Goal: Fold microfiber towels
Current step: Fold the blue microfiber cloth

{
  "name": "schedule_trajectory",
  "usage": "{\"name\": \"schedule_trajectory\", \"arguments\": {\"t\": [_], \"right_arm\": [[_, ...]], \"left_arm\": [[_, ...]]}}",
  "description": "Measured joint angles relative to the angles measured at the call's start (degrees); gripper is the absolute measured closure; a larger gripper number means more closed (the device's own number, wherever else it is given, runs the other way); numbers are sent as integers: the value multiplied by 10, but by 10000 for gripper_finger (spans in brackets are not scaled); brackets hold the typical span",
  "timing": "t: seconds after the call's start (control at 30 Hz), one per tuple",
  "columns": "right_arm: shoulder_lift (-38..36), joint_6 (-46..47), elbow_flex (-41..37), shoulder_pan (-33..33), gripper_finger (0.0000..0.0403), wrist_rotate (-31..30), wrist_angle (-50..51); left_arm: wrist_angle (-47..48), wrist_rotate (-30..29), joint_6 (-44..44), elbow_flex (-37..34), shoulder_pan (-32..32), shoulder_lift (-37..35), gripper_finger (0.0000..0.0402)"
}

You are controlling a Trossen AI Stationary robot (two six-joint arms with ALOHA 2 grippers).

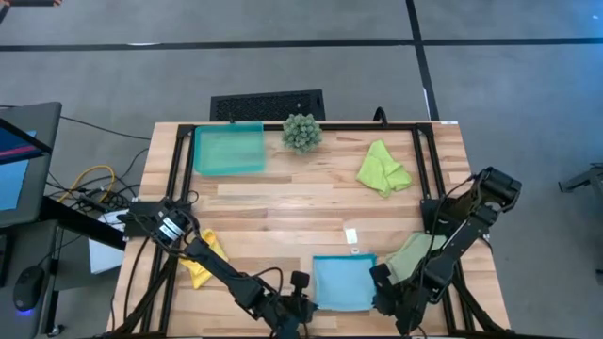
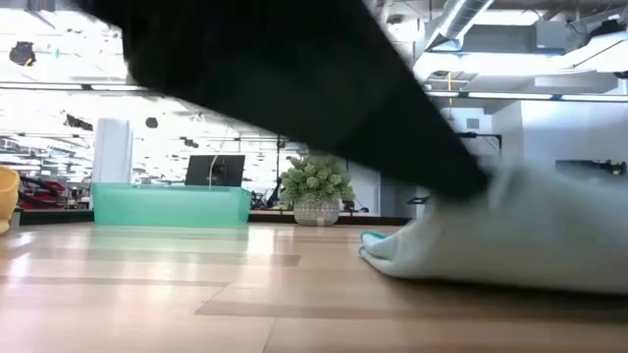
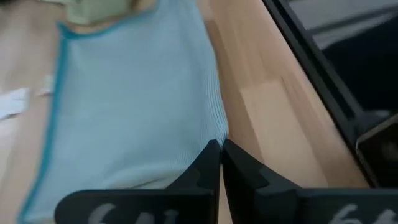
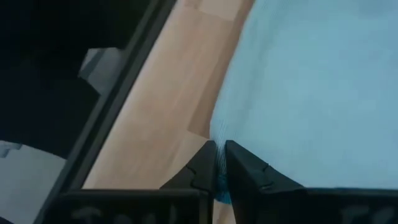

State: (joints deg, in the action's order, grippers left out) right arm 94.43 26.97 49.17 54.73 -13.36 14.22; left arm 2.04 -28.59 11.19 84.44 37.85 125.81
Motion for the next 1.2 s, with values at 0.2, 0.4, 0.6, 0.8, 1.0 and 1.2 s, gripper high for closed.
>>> {"name": "schedule_trajectory", "arguments": {"t": [0.2,0.4,0.6,0.8,1.0,1.2], "right_arm": [[0,22,39,-33,349,-2,102],[-33,61,55,-52,349,-41,196],[-79,124,45,-78,349,-98,279],[-79,122,8,-129,349,-92,272],[-79,131,-21,-166,349,-91,273],[-79,136,-36,-171,349,-75,259]], "left_arm": [[14,-46,41,0,-4,-24,401],[78,-83,100,1,-14,-39,401],[139,-104,155,1,-37,-40,401],[169,-111,166,1,-65,-40,401],[185,-82,163,1,-95,-40,401],[187,-52,145,1,-117,-40,401]]}}
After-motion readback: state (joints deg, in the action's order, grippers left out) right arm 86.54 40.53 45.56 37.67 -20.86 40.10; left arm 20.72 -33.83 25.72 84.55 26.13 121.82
